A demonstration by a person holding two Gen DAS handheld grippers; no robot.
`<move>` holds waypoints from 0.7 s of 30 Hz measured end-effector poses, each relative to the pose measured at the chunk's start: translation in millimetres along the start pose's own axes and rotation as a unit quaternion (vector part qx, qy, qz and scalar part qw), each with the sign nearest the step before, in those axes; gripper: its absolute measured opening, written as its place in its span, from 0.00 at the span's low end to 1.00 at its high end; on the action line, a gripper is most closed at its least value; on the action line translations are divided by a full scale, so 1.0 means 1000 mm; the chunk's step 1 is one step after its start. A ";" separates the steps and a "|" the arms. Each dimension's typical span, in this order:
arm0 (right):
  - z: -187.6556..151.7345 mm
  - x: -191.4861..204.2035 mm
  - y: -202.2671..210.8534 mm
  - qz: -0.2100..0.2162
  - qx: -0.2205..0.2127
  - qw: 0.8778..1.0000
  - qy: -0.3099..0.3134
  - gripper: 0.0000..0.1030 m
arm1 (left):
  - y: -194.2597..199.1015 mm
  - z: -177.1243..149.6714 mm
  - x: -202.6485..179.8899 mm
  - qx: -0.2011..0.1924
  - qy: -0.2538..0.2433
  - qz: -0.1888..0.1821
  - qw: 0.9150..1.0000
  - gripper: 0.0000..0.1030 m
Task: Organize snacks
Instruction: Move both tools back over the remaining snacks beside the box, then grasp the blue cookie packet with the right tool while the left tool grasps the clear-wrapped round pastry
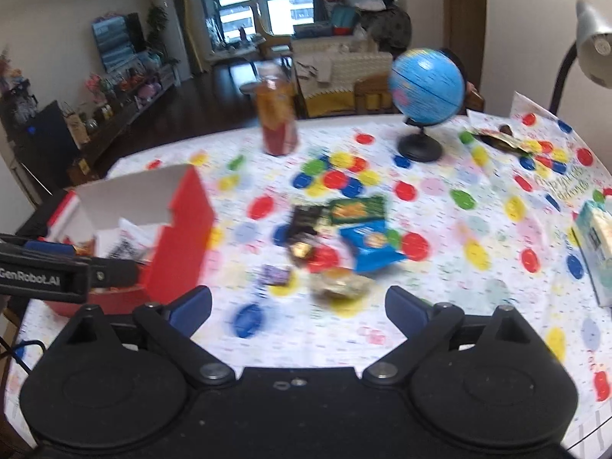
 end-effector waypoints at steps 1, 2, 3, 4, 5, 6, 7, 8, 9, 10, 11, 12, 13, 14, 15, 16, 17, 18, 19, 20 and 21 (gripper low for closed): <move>0.001 -0.009 -0.002 -0.003 0.002 1.000 0.002 0.93 | -0.005 0.002 -0.008 0.001 -0.002 -0.002 1.000 0.96; 0.002 -0.019 -0.004 -0.005 0.004 1.000 0.002 0.93 | -0.010 0.003 -0.016 0.002 -0.005 -0.002 1.000 0.96; 0.004 -0.029 -0.007 -0.007 0.007 1.000 -0.002 0.93 | -0.015 0.005 -0.024 0.003 -0.007 -0.002 1.000 0.96; 0.007 -0.039 -0.010 -0.009 0.011 1.000 -0.007 0.93 | -0.019 0.005 -0.032 0.003 -0.010 -0.002 1.000 0.96; 0.011 -0.048 -0.013 -0.011 0.013 1.000 -0.009 0.93 | -0.024 0.006 -0.039 0.002 -0.013 -0.002 1.000 0.96; 0.015 -0.056 -0.017 -0.013 0.014 1.000 -0.009 0.93 | -0.029 0.007 -0.046 0.000 -0.015 -0.002 1.000 0.96; 0.018 -0.063 -0.021 -0.013 0.015 1.000 -0.008 0.93 | -0.033 0.008 -0.053 -0.002 -0.017 0.000 1.000 0.96; 0.023 -0.070 -0.026 -0.010 0.017 1.000 -0.009 0.93 | -0.038 0.009 -0.059 -0.002 -0.020 0.002 1.000 0.96; 0.027 -0.076 -0.031 -0.005 0.019 1.000 -0.009 0.93 | -0.044 0.009 -0.066 -0.002 -0.023 0.002 1.000 0.96; 0.030 -0.082 -0.036 -0.002 0.022 1.000 -0.009 0.91 | -0.049 0.010 -0.071 -0.003 -0.026 0.002 1.000 0.96; 0.034 -0.086 -0.042 -0.001 0.025 1.000 -0.008 0.90 | -0.056 0.011 -0.076 -0.002 -0.027 0.003 1.000 0.96; 0.036 -0.089 -0.048 0.002 0.029 1.000 -0.004 0.89 | -0.062 0.012 -0.080 0.003 -0.027 0.003 1.000 0.96; 0.038 -0.091 -0.054 0.006 0.034 0.999 0.001 0.89 | -0.069 0.012 -0.084 0.007 -0.025 0.001 1.000 0.96; 0.040 -0.093 -0.060 0.008 0.037 0.999 0.005 0.89 | -0.075 0.013 -0.087 0.011 -0.025 0.000 1.000 0.96; 0.041 -0.095 -0.067 0.010 0.041 0.999 0.008 0.89 | -0.082 0.013 -0.091 0.016 -0.026 0.001 1.000 0.96; 0.042 -0.097 -0.074 0.014 0.047 0.999 0.009 0.87 | -0.090 0.014 -0.095 0.022 -0.028 -0.001 0.999 0.96; 0.043 -0.099 -0.082 0.019 0.053 0.998 0.010 0.87 | -0.097 0.014 -0.098 0.028 -0.028 -0.004 0.999 0.96; 0.044 -0.100 -0.088 0.022 0.059 0.998 0.010 0.86 | -0.105 0.014 -0.101 0.038 -0.028 -0.007 0.999 0.96; 0.044 -0.102 -0.096 0.023 0.063 0.998 0.012 0.85 | -0.113 0.014 -0.104 0.049 -0.029 -0.012 0.998 0.96; 0.044 -0.102 -0.104 0.025 0.068 0.997 0.015 0.85 | -0.121 0.014 -0.107 0.058 -0.028 -0.015 0.998 0.96; 0.044 -0.101 -0.112 0.027 0.074 0.997 0.019 0.82 | -0.128 0.014 -0.109 0.064 -0.027 -0.018 0.997 0.96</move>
Point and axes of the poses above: each gripper's, at about its wrist camera, not at the fingertips, and y roughly against the way its jaws point, x to its left, z to its top, the point moved 4 cm from there along -y, roughly the way its jaws point
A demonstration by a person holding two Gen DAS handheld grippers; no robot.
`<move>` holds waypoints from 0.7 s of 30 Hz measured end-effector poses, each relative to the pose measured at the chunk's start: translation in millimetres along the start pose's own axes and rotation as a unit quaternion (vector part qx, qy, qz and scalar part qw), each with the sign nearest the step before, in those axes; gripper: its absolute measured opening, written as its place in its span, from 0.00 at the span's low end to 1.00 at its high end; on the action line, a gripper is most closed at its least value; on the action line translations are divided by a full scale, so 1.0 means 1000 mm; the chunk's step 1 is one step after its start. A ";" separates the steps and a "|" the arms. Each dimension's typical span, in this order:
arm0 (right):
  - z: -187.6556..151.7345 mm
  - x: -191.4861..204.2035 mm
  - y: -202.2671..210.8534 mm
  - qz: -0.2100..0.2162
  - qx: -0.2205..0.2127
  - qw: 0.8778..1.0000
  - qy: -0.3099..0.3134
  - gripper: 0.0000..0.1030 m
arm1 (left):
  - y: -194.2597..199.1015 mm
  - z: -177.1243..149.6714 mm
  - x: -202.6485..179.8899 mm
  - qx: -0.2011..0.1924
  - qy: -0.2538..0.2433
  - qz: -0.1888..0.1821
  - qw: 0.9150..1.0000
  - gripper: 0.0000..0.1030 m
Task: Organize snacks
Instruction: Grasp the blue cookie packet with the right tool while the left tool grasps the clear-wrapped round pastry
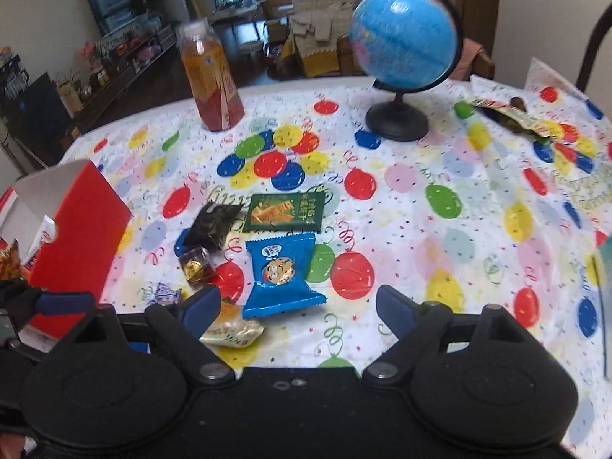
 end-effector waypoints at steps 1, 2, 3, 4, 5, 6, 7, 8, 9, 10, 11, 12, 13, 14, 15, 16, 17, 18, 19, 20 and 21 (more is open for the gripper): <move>0.001 0.000 -0.007 0.003 0.005 1.000 0.005 0.79 | -0.006 0.001 -0.001 0.005 0.001 -0.003 1.000 0.96; 0.002 0.001 -0.014 0.009 0.010 1.000 0.009 0.79 | -0.013 0.003 -0.003 0.011 0.002 -0.007 1.000 0.96; 0.004 0.002 -0.020 0.014 0.015 1.000 0.011 0.79 | -0.018 0.004 -0.004 0.014 0.005 -0.010 1.000 0.96; 0.006 0.002 -0.026 0.018 0.020 1.000 0.013 0.79 | -0.022 0.006 -0.004 0.016 0.006 -0.013 1.000 0.96; 0.008 0.003 -0.031 0.021 0.023 0.999 0.016 0.79 | -0.027 0.007 -0.006 0.018 0.005 -0.016 1.000 0.96; 0.009 0.004 -0.037 0.025 0.026 0.999 0.019 0.79 | -0.031 0.008 -0.007 0.019 0.004 -0.017 1.000 0.96; 0.011 0.004 -0.043 0.028 0.030 0.999 0.022 0.78 | -0.034 0.010 -0.008 0.019 0.002 -0.017 1.000 0.96; 0.012 0.004 -0.048 0.030 0.035 0.999 0.024 0.77 | -0.038 0.011 -0.009 0.021 0.000 -0.018 1.000 0.96; 0.013 0.005 -0.054 0.032 0.038 0.998 0.026 0.75 | -0.042 0.012 -0.010 0.023 -0.003 -0.017 1.000 0.95; 0.014 0.005 -0.059 0.035 0.042 0.998 0.027 0.74 | -0.045 0.013 -0.011 0.024 -0.005 -0.015 1.000 0.95; 0.014 0.005 -0.064 0.038 0.047 0.998 0.025 0.74 | -0.049 0.014 -0.012 0.026 -0.006 -0.016 0.999 0.95; 0.015 0.006 -0.068 0.043 0.051 0.997 0.024 0.73 | -0.052 0.014 -0.013 0.030 -0.007 -0.020 0.999 0.95; 0.015 0.007 -0.072 0.045 0.053 0.997 0.026 0.72 | -0.055 0.015 -0.015 0.033 -0.010 -0.022 0.999 0.94; 0.015 0.009 -0.075 0.046 0.055 0.997 0.029 0.72 | -0.058 0.015 -0.016 0.035 -0.013 -0.024 0.999 0.90; 0.014 0.010 -0.078 0.046 0.058 0.997 0.032 0.72 | -0.060 0.015 -0.017 0.038 -0.014 -0.027 0.999 0.84; 0.014 0.011 -0.080 0.047 0.061 0.997 0.033 0.71 | -0.063 0.015 -0.018 0.041 -0.013 -0.030 0.999 0.82; 0.014 0.011 -0.083 0.046 0.063 0.996 0.034 0.70 | -0.066 0.016 -0.018 0.045 -0.013 -0.031 0.998 0.77; 0.014 0.011 -0.086 0.045 0.066 0.996 0.035 0.68 | -0.068 0.016 -0.018 0.049 -0.014 -0.032 0.998 0.73; 0.013 0.012 -0.088 0.045 0.068 0.996 0.036 0.66 | -0.071 0.016 -0.018 0.053 -0.015 -0.033 0.998 0.71; 0.012 0.012 -0.090 0.045 0.071 0.996 0.036 0.64 | -0.073 0.015 -0.019 0.056 -0.017 -0.034 0.998 0.66; 0.011 0.012 -0.092 0.045 0.074 0.996 0.036 0.59 | -0.074 0.015 -0.019 0.058 -0.018 -0.036 0.998 0.64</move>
Point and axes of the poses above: each gripper's, at about its wrist camera, not at the fingertips, and y roughly against the way its jaws point, x to its left, z to its top, the point moved 4 cm from there along -y, roughly the way its jaws point
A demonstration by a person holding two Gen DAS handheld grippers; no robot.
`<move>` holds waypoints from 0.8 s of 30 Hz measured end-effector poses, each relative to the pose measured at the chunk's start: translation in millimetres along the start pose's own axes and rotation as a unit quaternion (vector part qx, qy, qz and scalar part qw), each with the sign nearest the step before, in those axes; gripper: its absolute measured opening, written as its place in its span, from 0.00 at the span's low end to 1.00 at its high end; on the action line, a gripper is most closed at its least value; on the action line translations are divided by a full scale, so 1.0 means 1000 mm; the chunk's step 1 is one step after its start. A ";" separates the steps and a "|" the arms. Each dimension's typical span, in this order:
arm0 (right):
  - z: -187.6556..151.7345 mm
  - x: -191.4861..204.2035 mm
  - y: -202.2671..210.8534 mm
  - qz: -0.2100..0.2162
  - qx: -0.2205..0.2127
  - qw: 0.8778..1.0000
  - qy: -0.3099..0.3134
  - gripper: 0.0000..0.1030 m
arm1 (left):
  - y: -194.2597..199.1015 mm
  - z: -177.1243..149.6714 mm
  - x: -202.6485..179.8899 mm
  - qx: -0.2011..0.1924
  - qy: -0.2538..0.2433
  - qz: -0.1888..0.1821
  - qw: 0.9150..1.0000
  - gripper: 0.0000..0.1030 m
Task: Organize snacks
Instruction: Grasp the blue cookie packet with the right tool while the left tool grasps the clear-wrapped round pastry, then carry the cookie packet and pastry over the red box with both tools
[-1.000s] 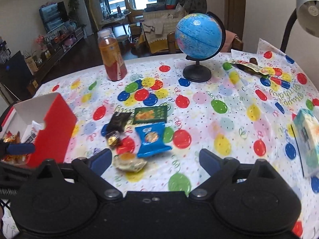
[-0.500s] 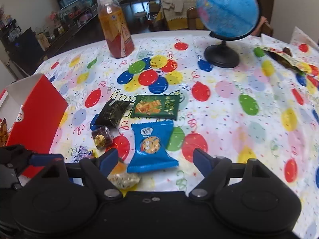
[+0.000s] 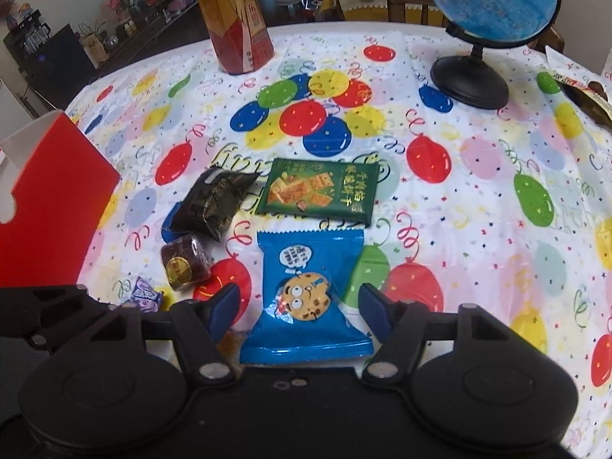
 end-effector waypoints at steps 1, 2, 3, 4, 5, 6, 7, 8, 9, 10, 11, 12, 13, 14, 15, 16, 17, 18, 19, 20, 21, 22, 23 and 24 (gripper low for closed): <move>0.000 0.000 -0.001 0.001 0.002 1.000 -0.001 0.55 | 0.000 0.000 0.000 0.000 0.000 -0.002 1.000 0.63; -0.001 0.000 -0.002 0.003 0.003 1.000 -0.003 0.53 | 0.000 0.000 -0.001 -0.001 -0.001 -0.005 1.000 0.59; -0.001 -0.001 -0.002 0.004 0.003 1.000 -0.005 0.48 | 0.000 0.000 -0.002 -0.001 -0.002 -0.005 1.000 0.58; -0.001 -0.001 -0.002 0.005 0.002 1.000 -0.006 0.46 | 0.000 0.001 -0.002 -0.002 -0.003 -0.006 1.000 0.58; -0.001 -0.002 -0.002 0.007 0.001 1.000 -0.009 0.44 | 0.000 0.001 -0.001 -0.002 -0.001 -0.008 1.000 0.57; -0.002 -0.003 -0.001 0.010 0.000 1.000 -0.013 0.43 | 0.000 0.000 0.000 -0.002 0.002 -0.012 1.000 0.57; -0.002 -0.004 0.000 0.013 -0.002 1.000 -0.017 0.42 | 0.000 0.000 0.001 -0.002 0.005 -0.015 1.000 0.57; -0.002 -0.004 0.001 0.015 -0.003 1.000 -0.020 0.41 | 0.000 0.000 0.003 -0.003 0.007 -0.016 1.000 0.56; -0.003 -0.005 0.003 0.016 -0.005 1.000 -0.022 0.41 | 0.001 0.000 0.004 -0.004 0.008 -0.015 1.000 0.56; -0.004 -0.006 0.004 0.014 -0.007 1.000 -0.025 0.41 | 0.001 -0.001 0.005 -0.004 0.010 -0.014 1.000 0.56; -0.005 -0.007 0.005 0.011 -0.009 0.999 -0.028 0.40 | 0.002 -0.002 0.006 -0.004 0.012 -0.015 1.000 0.56; -0.006 -0.008 0.008 0.012 -0.011 0.999 -0.033 0.40 | 0.003 -0.003 0.007 -0.004 0.014 -0.015 1.000 0.56; -0.007 -0.009 0.011 0.013 -0.014 0.999 -0.037 0.40 | 0.004 -0.004 0.008 -0.005 0.015 -0.014 1.000 0.56; -0.008 -0.009 0.014 0.014 -0.017 0.999 -0.039 0.40 | 0.006 -0.005 0.010 -0.007 0.017 -0.015 1.000 0.56; -0.009 -0.010 0.018 0.015 -0.020 0.999 -0.041 0.40 | 0.008 -0.006 0.011 -0.008 0.019 -0.015 1.000 0.56; -0.010 -0.009 0.022 0.014 -0.023 0.999 -0.041 0.40 | 0.010 -0.007 0.012 -0.009 0.022 -0.016 1.000 0.56; -0.012 -0.009 0.026 0.013 -0.026 0.999 -0.041 0.40 | 0.013 -0.008 0.012 -0.011 0.024 -0.019 0.999 0.56; -0.013 -0.008 0.031 0.015 -0.030 0.999 -0.041 0.40 | 0.017 -0.010 0.013 -0.014 0.025 -0.020 0.999 0.56; -0.014 -0.008 0.035 0.015 -0.033 0.998 -0.042 0.40 | 0.020 -0.011 0.013 -0.016 0.025 -0.019 0.999 0.56; -0.015 -0.007 0.040 0.015 -0.036 0.998 -0.042 0.40 | 0.023 -0.013 0.013 -0.017 0.025 -0.016 0.999 0.56; -0.016 -0.006 0.045 0.014 -0.038 0.998 -0.042 0.40 | 0.027 -0.014 0.014 -0.020 0.026 -0.015 0.999 0.56; -0.017 -0.005 0.050 0.015 -0.041 0.998 -0.041 0.40 | 0.031 -0.016 0.015 -0.023 0.027 -0.015 0.999 0.56; -0.018 -0.003 0.055 0.014 -0.044 0.998 -0.040 0.40 | 0.036 -0.017 0.016 -0.027 0.029 -0.016 0.999 0.56; -0.020 -0.002 0.060 0.013 -0.047 0.998 -0.039 0.40 | 0.040 -0.019 0.018 -0.030 0.030 -0.016 0.999 0.56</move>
Point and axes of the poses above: each gripper's, at about its wrist camera, not at the fingertips, and y roughly against the way its jaws point, x to its left, z to its top, the point moved 4 cm from there along -y, roughly the way its jaws point
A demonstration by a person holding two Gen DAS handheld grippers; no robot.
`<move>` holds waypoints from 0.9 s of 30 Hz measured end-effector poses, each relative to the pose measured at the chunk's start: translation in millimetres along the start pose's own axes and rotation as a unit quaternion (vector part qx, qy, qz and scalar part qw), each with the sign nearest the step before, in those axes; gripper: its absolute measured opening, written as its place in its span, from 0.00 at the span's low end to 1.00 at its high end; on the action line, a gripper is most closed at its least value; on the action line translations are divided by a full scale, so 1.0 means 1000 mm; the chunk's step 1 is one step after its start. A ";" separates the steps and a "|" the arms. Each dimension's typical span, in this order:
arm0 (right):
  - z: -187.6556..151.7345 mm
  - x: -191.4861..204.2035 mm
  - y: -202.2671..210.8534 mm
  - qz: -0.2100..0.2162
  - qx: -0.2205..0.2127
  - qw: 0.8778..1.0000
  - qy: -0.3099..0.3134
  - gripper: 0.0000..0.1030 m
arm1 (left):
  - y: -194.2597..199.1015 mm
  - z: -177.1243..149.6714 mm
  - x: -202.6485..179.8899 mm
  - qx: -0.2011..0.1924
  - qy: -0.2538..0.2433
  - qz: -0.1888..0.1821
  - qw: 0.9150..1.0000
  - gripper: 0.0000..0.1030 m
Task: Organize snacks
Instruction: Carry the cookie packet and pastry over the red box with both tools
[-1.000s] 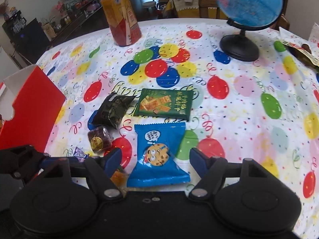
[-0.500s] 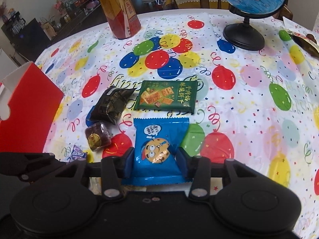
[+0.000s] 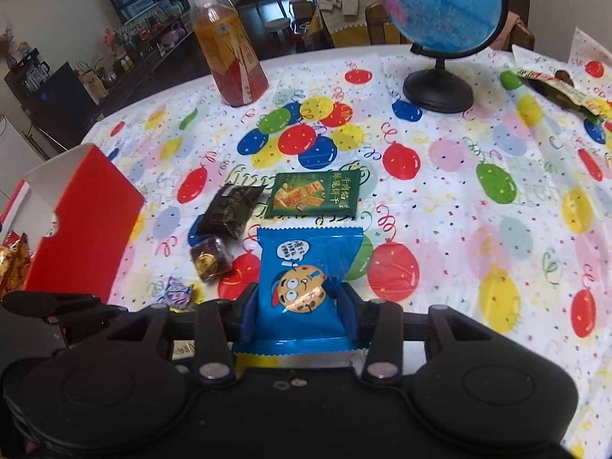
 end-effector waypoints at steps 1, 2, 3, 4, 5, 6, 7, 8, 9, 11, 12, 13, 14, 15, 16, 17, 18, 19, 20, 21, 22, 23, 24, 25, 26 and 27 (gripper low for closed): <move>-0.001 0.001 0.005 0.000 -0.003 1.000 0.000 0.40 | 0.005 -0.001 0.001 -0.003 0.001 0.000 1.000 0.56; -0.002 0.002 0.010 0.001 -0.006 1.000 -0.002 0.40 | 0.010 -0.002 0.002 -0.006 0.001 -0.002 1.000 0.56; -0.003 0.003 0.016 0.000 -0.009 1.000 -0.003 0.40 | 0.015 -0.004 0.003 -0.009 0.001 -0.004 1.000 0.56; -0.004 0.005 0.021 -0.001 -0.012 1.000 -0.003 0.40 | 0.020 -0.005 0.003 -0.013 0.001 -0.005 1.000 0.56; -0.004 0.007 0.026 -0.002 -0.016 1.000 -0.003 0.40 | 0.026 -0.006 0.003 -0.016 0.000 -0.006 1.000 0.56; -0.005 0.009 0.031 -0.003 -0.019 1.000 -0.003 0.40 | 0.032 -0.008 0.003 -0.019 0.001 -0.009 1.000 0.56; -0.005 0.011 0.037 -0.004 -0.023 1.000 -0.003 0.40 | 0.038 -0.009 0.003 -0.020 0.001 -0.011 1.000 0.56; -0.006 0.014 0.042 -0.007 -0.027 1.000 -0.003 0.40 | 0.044 -0.011 0.003 -0.022 0.001 -0.013 1.000 0.56; -0.006 0.017 0.048 -0.008 -0.030 1.000 -0.003 0.40 | 0.050 -0.012 0.003 -0.025 -0.001 -0.012 1.000 0.56; -0.007 0.024 0.058 -0.006 -0.036 0.999 -0.002 0.40 | 0.062 -0.016 0.003 -0.031 -0.001 -0.011 0.999 0.56; -0.007 0.028 0.063 -0.009 -0.040 0.999 0.000 0.40 | 0.069 -0.017 0.005 -0.035 0.002 -0.015 0.999 0.56; -0.007 0.032 0.068 -0.008 -0.043 0.999 0.002 0.40 | 0.075 -0.019 0.007 -0.038 0.004 -0.017 0.999 0.56; -0.007 0.036 0.072 -0.007 -0.046 0.999 0.003 0.40 | 0.082 -0.020 0.009 -0.042 0.005 -0.015 0.999 0.56; -0.008 0.041 0.076 -0.007 -0.047 0.999 0.004 0.40 | 0.088 -0.021 0.010 -0.045 0.005 -0.012 0.999 0.56; -0.008 0.045 0.080 -0.007 -0.049 0.999 0.005 0.40 | 0.094 -0.022 0.013 -0.048 0.005 -0.009 0.999 0.56; -0.009 0.050 0.083 -0.005 -0.050 0.999 0.008 0.40 | 0.099 -0.024 0.016 -0.051 0.006 -0.007 0.999 0.56; -0.009 0.056 0.087 -0.005 -0.051 0.999 0.010 0.40 | 0.105 -0.025 0.020 -0.055 0.009 -0.004 0.998 0.56; -0.010 0.062 0.090 -0.004 -0.053 0.999 0.012 0.40 | 0.111 -0.026 0.025 -0.057 0.013 -0.001 0.998 0.56; -0.010 0.068 0.092 -0.002 -0.053 0.998 0.015 0.40 | 0.117 -0.027 0.030 -0.061 0.016 0.003 0.998 0.56; -0.010 0.074 0.094 0.000 -0.053 0.998 0.017 0.40 | 0.122 -0.028 0.036 -0.065 0.019 0.007 0.998 0.56; -0.010 0.080 0.095 0.002 -0.054 0.998 0.019 0.40 | 0.128 -0.029 0.041 -0.069 0.023 0.010 0.997 0.56; -0.010 0.087 0.096 0.003 -0.055 0.998 0.022 0.40 | 0.134 -0.031 0.047 -0.073 0.026 0.012 0.997 0.56; -0.010 0.093 0.097 0.006 -0.054 0.998 0.025 0.40 | 0.140 -0.032 0.054 -0.076 0.029 0.016 0.997 0.56; -0.010 0.100 0.098 0.007 -0.054 0.998 0.027 0.40 | 0.145 -0.033 0.061 -0.080 0.032 0.022 0.996 0.56; -0.009 0.107 0.098 0.008 -0.055 0.998 0.030 0.40 | 0.151 -0.035 0.068 -0.083 0.036 0.027 0.996 0.56; -0.009 0.114 0.099 0.011 -0.055 0.998 0.034 0.40 | 0.156 -0.036 0.076 -0.086 0.040 0.031 0.995 0.56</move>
Point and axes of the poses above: each gripper's, at about its wrist camera, not at the fingertips, and y roughly against the way its jaws point, x to its left, z to its top, the point moved 4 cm from there along -y, roughly the way its jaws point
